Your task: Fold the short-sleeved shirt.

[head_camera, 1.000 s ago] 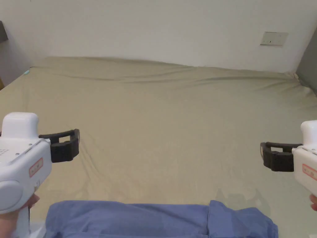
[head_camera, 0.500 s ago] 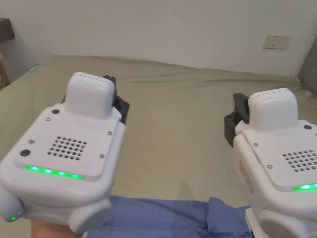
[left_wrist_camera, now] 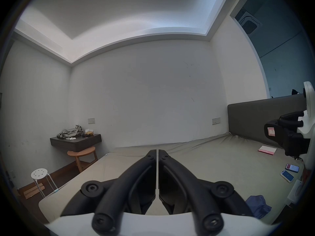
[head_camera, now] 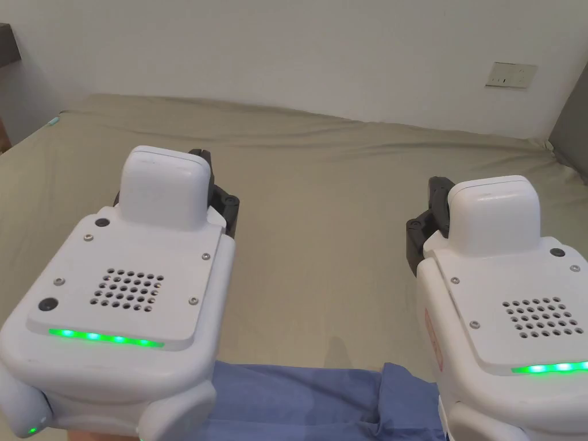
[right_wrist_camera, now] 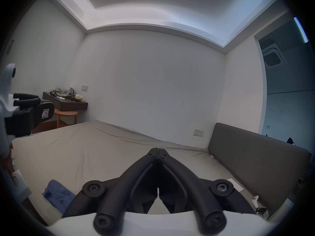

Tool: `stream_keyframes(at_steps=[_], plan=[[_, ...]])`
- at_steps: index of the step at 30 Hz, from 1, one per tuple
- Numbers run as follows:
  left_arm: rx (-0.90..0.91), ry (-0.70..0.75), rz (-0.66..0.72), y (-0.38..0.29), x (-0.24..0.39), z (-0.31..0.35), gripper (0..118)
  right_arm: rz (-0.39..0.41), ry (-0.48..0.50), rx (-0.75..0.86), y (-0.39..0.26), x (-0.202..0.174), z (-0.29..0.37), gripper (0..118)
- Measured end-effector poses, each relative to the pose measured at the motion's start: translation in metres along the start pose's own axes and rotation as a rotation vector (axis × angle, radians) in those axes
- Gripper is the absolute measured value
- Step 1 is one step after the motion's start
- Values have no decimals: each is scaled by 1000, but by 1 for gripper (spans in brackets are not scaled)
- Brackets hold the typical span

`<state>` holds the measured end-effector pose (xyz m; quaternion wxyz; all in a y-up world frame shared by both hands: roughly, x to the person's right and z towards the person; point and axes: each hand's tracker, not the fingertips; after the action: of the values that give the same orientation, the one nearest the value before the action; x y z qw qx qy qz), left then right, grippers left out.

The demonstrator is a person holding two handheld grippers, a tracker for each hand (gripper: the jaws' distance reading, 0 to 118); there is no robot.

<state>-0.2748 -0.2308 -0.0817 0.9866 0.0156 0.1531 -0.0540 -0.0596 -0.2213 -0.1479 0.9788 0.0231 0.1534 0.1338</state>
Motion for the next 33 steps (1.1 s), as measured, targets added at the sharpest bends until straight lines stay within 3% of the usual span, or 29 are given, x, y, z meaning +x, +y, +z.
stream_keyframes(at_steps=[10, 15, 16, 17, 19, 20, 21, 26, 33], plan=[[-63, -3, -15, -23, 2, -12, 1, 9, 15, -56, -19, -5, -14, 0], [-272, -131, 50, -67, -15, -31, 4, 29, 28, -128, -39, -1, -24, 0], [-303, -158, 73, -80, -20, -34, 11, 30, 30, -141, -44, 0, -26, 0], [-354, -181, 101, -96, -29, -38, 26, 34, 31, -157, -48, 2, -28, 0], [-488, -248, 176, -133, -45, -47, 91, 42, 31, -185, -58, 5, -30, 0], [-587, -256, 208, -156, -54, -52, 110, 47, 35, -203, -63, 8, -31, 0], [-651, -266, 241, -176, -69, -53, 116, 50, 37, -220, -67, 10, -33, 0], [-893, -247, 500, -252, -149, -56, 116, 56, 35, -283, -82, 20, -38, 0], [-1027, -286, 836, -300, -242, -54, 116, 80, -6, -345, -90, 14, -44, 0]])
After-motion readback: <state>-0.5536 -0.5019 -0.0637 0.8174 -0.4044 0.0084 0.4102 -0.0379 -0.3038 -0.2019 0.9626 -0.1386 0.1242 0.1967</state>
